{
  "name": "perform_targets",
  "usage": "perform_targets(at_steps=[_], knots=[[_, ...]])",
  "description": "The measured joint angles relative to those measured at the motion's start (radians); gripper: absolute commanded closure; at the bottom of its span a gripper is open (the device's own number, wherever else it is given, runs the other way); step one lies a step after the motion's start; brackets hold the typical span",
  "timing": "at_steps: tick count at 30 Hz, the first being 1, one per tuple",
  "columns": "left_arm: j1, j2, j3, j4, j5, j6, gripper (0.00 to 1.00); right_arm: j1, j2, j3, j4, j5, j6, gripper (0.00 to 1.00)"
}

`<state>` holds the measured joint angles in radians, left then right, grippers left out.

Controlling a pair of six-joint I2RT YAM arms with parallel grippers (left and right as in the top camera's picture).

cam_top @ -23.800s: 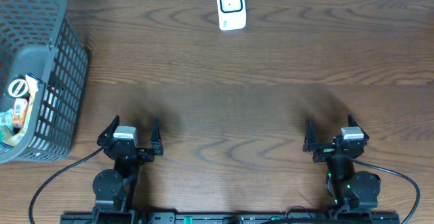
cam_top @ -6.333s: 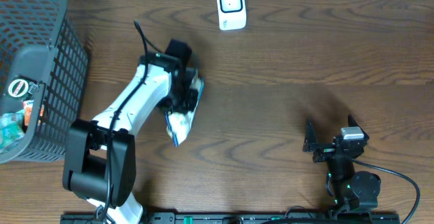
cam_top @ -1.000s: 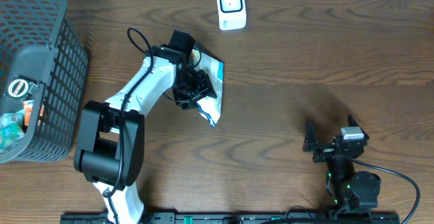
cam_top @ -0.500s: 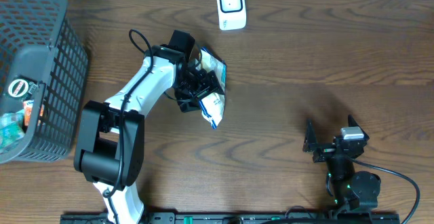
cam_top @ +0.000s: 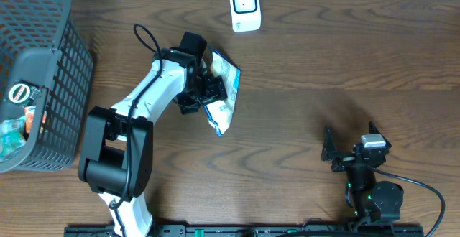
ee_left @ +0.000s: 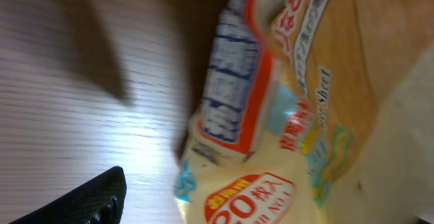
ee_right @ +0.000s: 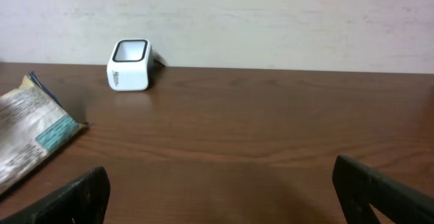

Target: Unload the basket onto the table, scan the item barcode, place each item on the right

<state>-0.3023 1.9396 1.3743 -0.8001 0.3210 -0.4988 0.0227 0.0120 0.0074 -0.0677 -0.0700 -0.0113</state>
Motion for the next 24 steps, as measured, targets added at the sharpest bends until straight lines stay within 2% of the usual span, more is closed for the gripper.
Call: perform_targets(at_steps=[6,11,13,19,20,22,24], knots=[[0.0,0.0,0.0,-0.015,-0.322,0.029,0.12,0.0,0.0,0.0,0.0,0.0,0.0,0.01],[0.0,0.0,0.0,-0.011,-0.521,0.031,0.14,0.0,0.0,0.0,0.0,0.0,0.0,0.01],[0.0,0.0,0.0,-0.011,-0.562,0.032,0.19,0.0,0.0,0.0,0.0,0.0,0.0,0.01],[0.0,0.0,0.0,0.003,-0.568,0.037,0.2,0.0,0.0,0.0,0.0,0.0,0.0,0.01],[0.0,0.0,0.0,0.005,-0.561,0.041,0.2,0.0,0.0,0.0,0.0,0.0,0.0,0.01],[0.0,0.0,0.0,0.009,-0.544,0.055,0.1,0.0,0.0,0.0,0.0,0.0,0.0,0.01],[0.0,0.0,0.0,0.01,-0.525,0.072,0.09,0.0,0.0,0.0,0.0,0.0,0.0,0.01]])
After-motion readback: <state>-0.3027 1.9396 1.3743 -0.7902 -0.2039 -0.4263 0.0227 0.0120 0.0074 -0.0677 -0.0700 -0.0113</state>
